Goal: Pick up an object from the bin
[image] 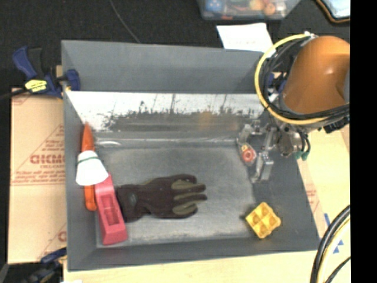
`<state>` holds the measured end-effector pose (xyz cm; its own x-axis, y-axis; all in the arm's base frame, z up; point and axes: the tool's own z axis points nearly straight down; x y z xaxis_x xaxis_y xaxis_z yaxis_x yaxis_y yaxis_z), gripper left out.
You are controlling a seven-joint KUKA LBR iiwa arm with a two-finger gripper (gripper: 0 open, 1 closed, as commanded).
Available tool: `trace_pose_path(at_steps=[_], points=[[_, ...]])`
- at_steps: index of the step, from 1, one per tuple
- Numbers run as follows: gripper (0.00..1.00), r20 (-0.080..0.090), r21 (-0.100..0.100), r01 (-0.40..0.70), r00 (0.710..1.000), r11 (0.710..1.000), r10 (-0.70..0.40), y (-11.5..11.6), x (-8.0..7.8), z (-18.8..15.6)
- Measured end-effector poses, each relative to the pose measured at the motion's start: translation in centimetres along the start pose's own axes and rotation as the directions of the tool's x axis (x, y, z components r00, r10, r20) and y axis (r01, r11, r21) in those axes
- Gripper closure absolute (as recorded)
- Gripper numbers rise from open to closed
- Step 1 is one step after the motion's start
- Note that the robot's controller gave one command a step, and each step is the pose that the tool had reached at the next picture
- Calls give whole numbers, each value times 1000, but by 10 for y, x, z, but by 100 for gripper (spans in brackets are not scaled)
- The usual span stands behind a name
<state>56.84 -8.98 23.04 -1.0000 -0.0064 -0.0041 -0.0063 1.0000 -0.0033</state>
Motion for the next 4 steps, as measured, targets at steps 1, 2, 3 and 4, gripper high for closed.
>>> trace_pose_path(at_steps=[1,2,3,4], points=[[0,0,0,0,1000,1000,0,0,0,0],[0,-6,-1,88,996,996,-88,23,49,70],[0,11,2,67,998,998,-67,36,27,89],[0,-3,1,139,990,990,-139,29,73,148]])
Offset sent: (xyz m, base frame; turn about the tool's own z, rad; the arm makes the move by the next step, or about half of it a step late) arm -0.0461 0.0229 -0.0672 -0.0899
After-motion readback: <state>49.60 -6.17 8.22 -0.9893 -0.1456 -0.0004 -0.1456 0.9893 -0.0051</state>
